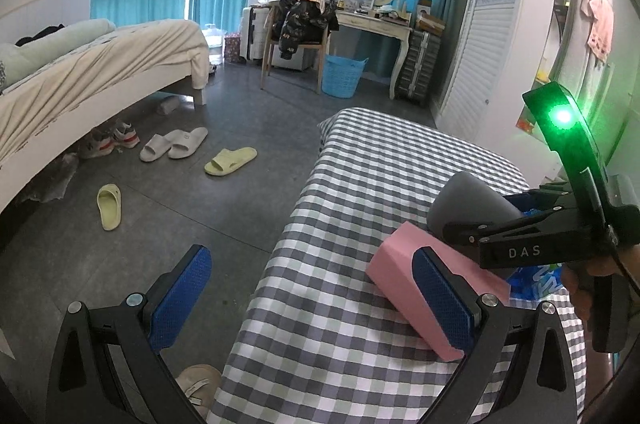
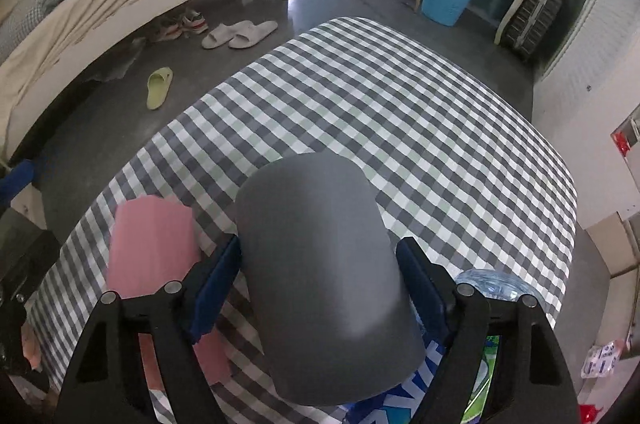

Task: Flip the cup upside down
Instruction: 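Close the right tool around the gray cup lying on its side, then lift the gray cup off the table with the right tool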

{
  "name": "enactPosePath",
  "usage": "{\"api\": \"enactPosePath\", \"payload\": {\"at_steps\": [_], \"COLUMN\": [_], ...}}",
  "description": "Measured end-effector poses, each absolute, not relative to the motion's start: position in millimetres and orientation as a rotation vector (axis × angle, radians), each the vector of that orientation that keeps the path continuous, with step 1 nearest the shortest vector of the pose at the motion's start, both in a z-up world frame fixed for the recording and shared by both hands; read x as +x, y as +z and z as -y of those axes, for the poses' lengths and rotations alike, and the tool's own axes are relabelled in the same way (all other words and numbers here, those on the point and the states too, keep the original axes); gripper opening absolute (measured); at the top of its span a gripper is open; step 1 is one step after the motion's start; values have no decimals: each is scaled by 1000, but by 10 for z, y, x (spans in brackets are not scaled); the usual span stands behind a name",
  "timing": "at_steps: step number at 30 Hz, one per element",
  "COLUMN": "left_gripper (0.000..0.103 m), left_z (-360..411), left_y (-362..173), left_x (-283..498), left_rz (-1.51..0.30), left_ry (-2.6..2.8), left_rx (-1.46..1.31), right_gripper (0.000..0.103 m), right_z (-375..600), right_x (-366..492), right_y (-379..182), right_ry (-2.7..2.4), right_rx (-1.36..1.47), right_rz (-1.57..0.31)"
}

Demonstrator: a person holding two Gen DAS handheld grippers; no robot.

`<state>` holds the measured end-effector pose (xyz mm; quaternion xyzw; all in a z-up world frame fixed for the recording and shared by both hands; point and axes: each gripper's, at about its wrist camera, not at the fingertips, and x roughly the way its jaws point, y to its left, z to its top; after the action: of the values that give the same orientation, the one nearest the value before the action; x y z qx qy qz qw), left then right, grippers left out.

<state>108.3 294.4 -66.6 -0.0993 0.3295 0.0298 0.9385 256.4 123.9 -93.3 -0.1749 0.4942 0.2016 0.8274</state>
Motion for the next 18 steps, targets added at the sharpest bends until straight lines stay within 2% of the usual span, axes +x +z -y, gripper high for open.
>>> {"api": "enactPosePath", "payload": {"at_steps": [4, 11, 18], "left_gripper": [103, 103, 103], "left_z": [-2934, -2988, -3060], "left_y": [-696, -659, -564], "left_x": [1095, 1041, 909], "left_rz": [-681, -667, -617], "left_ry": [63, 50, 52], "left_rx": [-211, -233, -238], "right_gripper": [78, 76, 76], "right_z": [-1240, -1150, -978], "right_x": [2550, 2308, 1691], "right_y": [-912, -535, -164], "right_ry": [415, 372, 248], "right_rx": [-355, -279, -204], "right_rz": [-1058, -1004, -987]}}
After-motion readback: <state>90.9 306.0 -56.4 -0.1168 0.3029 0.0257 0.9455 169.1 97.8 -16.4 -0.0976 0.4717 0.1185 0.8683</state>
